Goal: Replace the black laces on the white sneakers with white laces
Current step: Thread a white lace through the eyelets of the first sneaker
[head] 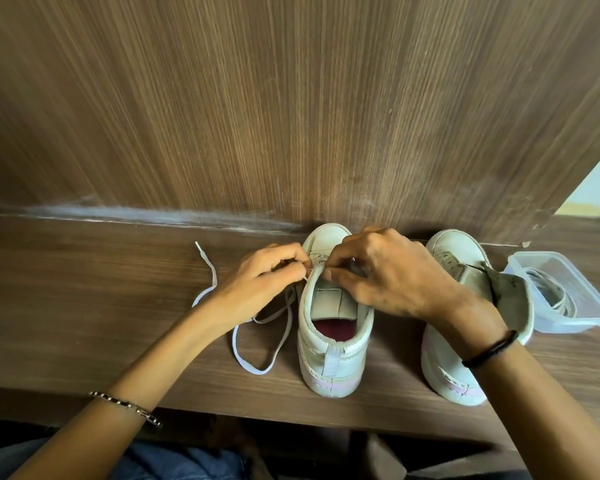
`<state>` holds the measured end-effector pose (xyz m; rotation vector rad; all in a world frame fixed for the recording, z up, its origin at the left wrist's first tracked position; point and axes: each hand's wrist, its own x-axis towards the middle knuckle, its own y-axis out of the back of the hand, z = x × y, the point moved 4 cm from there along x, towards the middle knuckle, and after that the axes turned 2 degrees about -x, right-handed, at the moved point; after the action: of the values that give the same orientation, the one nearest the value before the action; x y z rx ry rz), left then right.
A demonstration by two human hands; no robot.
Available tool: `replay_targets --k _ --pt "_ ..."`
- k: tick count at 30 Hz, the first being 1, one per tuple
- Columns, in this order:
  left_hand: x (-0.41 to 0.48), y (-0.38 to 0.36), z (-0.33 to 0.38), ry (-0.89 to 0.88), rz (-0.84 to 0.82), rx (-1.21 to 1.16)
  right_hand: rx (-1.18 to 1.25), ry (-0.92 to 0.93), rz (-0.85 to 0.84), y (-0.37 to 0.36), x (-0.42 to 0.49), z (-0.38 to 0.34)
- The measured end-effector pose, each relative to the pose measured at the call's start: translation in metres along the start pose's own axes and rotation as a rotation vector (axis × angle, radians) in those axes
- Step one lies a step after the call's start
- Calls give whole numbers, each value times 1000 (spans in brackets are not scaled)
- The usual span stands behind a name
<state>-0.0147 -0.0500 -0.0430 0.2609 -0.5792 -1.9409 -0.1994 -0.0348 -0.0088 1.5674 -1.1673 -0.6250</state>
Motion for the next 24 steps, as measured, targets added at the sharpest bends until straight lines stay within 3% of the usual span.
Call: replay_targets --k 3,6,13,15,18,21,24 --pt "1 -1 -1 43 -8 -83 22 -21 9 -1 0 1" --pt "1 4 -2 -49 16 -90 15 -2 37 -1 0 0" --pt "2 14 2 -364 211 395 -144 48 123 2 1 -4" --pt "1 13 4 -381 211 410 -158 80 135 3 0 -6" --pt "1 8 2 -220 129 232 -124 117 129 3 -2 -9" --pt "2 1 -1 98 22 -71 -55 90 94 -2 0 -8" --pt "0 -3 -10 430 72 -264 76 66 50 -7 2 -6"
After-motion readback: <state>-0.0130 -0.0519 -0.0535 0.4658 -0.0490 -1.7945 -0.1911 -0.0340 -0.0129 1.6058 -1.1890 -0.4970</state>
